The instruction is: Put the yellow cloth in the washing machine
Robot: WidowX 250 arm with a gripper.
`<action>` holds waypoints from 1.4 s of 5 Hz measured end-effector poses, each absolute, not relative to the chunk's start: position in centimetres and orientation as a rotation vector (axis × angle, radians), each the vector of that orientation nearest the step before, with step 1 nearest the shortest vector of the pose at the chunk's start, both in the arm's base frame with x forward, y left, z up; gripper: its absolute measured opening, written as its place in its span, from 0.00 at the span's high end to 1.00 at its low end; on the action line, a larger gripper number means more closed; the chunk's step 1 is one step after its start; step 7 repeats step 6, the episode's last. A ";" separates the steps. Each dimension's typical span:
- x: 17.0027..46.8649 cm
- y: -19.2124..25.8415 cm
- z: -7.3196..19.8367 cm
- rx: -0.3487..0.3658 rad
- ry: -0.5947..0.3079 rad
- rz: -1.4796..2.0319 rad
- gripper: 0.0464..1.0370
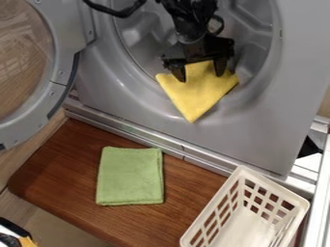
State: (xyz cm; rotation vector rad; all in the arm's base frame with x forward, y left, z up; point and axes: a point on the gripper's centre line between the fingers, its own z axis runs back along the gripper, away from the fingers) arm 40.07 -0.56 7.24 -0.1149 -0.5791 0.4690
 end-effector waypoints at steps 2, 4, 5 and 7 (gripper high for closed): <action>38.4 0.2 11.6 -0.090 -0.645 0.500 0.04; 31.4 -0.6 13.0 -0.007 -0.592 0.466 0.04; 27.6 -0.4 10.3 0.005 -0.522 0.473 0.04; 24.4 -0.7 6.8 -0.034 -0.441 0.478 0.04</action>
